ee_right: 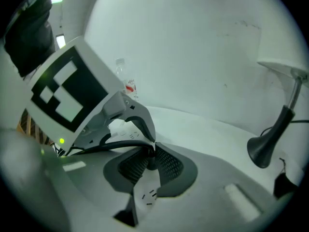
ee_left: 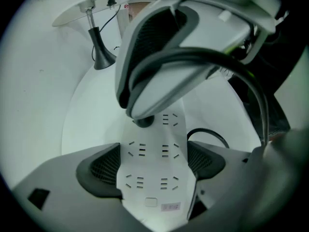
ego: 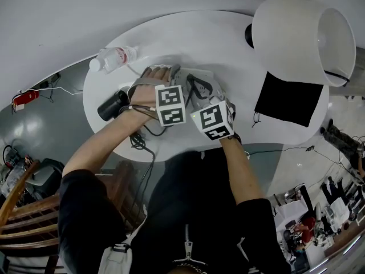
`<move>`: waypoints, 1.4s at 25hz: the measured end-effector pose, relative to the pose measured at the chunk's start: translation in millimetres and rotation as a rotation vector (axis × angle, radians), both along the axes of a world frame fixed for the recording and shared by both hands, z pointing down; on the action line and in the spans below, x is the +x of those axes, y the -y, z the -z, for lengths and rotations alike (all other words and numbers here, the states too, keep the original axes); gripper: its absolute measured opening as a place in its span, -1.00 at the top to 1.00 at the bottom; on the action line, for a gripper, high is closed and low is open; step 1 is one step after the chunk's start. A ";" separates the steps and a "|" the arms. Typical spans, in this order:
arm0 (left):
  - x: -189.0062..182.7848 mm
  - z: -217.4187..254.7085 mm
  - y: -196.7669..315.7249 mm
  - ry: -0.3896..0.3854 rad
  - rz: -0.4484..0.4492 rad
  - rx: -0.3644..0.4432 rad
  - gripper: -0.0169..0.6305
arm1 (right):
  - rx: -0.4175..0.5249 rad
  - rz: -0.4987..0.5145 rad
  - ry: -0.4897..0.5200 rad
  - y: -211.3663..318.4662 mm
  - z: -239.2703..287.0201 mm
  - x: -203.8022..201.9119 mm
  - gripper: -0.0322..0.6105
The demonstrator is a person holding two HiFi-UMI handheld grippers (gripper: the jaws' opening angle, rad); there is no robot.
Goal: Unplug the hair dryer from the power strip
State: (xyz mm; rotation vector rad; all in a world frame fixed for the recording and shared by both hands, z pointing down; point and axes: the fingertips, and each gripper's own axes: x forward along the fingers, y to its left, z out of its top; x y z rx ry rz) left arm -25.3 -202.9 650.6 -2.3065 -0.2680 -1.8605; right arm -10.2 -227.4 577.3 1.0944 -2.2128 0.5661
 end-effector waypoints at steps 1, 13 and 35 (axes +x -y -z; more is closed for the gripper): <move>0.3 -0.8 -0.2 0.002 -0.003 0.008 -0.32 | -0.005 -0.006 0.013 1.8 0.6 0.9 0.76; -4.7 -2.2 -2.7 0.018 0.001 0.016 -0.33 | 0.146 0.088 -0.048 7.9 49.8 11.0 0.75; -2.5 60.2 2.0 -0.286 0.196 0.053 -0.31 | 0.057 0.042 -0.032 -27.7 20.6 12.9 0.75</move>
